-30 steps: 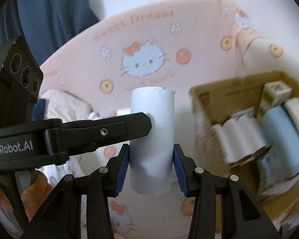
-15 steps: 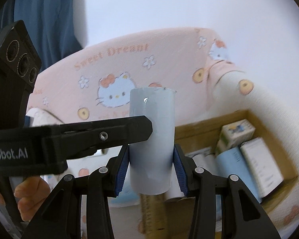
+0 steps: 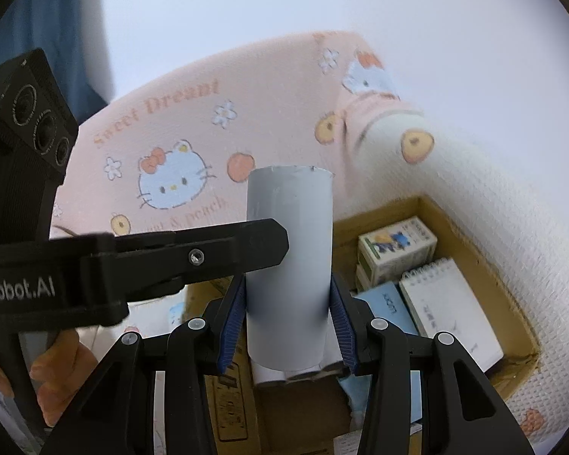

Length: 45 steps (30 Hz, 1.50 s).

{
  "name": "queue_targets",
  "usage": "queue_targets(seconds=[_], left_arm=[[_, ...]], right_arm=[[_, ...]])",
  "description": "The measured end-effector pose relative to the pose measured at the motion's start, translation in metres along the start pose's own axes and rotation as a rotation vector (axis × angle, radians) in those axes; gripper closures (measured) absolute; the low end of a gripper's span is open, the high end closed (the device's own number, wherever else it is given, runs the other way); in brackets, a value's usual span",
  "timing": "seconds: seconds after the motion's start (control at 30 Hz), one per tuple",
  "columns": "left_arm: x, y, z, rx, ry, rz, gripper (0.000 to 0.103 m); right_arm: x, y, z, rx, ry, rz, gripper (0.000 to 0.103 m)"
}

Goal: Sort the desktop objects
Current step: 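Carry the upright tube with both tools over the cardboard box, then lower the tube into the box beside the standing white rolls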

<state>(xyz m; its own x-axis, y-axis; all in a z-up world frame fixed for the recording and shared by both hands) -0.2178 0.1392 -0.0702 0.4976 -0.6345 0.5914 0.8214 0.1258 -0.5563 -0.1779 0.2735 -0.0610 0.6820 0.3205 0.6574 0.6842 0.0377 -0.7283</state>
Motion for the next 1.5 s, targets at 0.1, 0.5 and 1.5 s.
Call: queue_targets(seconds=[0.1,0.5,1.5], left_arm=[[-0.016,-0.002,-0.009,0.047,-0.002,-0.044,0.067],[-0.059,-0.006,-0.039,0.097,-0.117,-0.173,0.067],[-0.101,0.023,-0.107,0.385,-0.216,-0.408,0.099]], right_arm=[[-0.013,0.0,0.009,0.001,0.005,-0.053,0.062],[-0.072,0.001,0.03,-0.015,-0.072,-0.237,0.062],[-0.144,0.037,0.023,0.147,-0.053,-0.616,0.062]])
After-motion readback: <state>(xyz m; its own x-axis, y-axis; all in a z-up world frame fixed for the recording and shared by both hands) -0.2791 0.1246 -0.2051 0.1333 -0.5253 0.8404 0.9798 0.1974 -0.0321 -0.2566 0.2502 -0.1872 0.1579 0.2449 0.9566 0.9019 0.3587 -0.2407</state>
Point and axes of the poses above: each gripper's, at about its wrist camera, not at the fingertips, and x roughly against the way its jaws point, z to its right, y to its underside, the point moved 1 cm from there along -x, roughly the way its jaws point, and after that the axes turned 2 degrees about y, right-handed, at the moved point
